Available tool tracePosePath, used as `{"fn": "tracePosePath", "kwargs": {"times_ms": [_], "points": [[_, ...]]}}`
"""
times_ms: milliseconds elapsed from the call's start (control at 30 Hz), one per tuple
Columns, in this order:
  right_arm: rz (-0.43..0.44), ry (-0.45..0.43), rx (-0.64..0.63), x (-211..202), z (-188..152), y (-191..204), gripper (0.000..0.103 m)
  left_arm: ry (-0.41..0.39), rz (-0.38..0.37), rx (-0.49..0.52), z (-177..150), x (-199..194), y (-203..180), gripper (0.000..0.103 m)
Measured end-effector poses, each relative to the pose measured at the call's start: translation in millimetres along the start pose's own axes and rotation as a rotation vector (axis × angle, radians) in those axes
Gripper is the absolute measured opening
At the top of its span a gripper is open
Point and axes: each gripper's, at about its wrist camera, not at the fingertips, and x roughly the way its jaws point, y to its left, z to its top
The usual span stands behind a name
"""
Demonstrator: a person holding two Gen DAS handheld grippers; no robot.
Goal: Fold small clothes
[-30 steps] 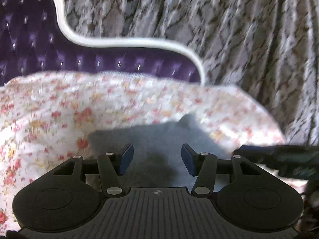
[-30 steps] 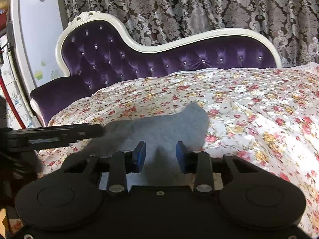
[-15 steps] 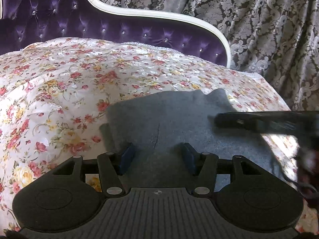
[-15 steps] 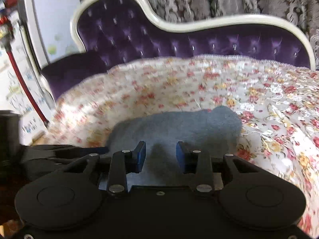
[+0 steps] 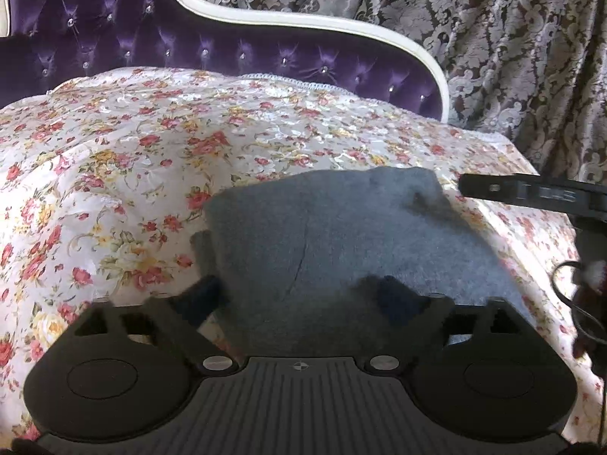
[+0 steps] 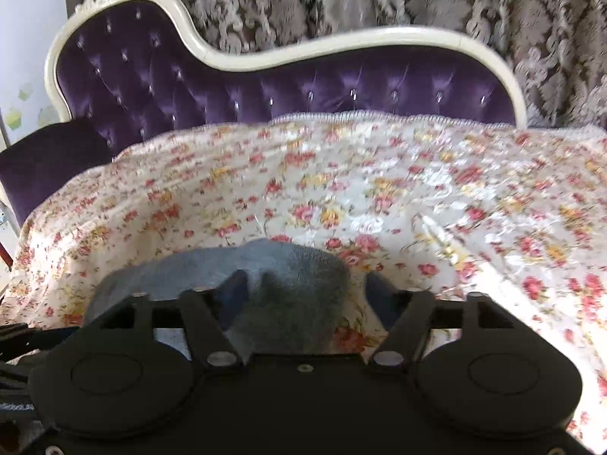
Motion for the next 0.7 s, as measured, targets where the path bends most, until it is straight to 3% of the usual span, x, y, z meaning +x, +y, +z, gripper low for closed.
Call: {"fn": "tracePosePath", "kwargs": {"times_ms": [67, 133, 167, 500, 700], "points": [[-0.008, -0.023, -0.01, -12, 0, 3, 0.083, 0.012, 0.017, 0.01, 0, -4, -4, 0.098], [0.003, -0.046, -0.004, -27, -5, 6, 0.101, 0.004, 0.051, 0.029, -1, -10, -9, 0.103], [0.01, -0.052, 0.001, -30, -4, 7, 0.103, -0.002, 0.059, 0.039, -1, -14, -11, 0.103], [0.022, -0.093, 0.053, -77, -21, 25, 0.103, -0.046, 0.122, 0.072, 2, -54, -26, 0.103], [-0.027, -0.071, 0.067, -97, -35, 38, 0.103, -0.039, 0.09, 0.081, -6, -75, -34, 0.103]]}}
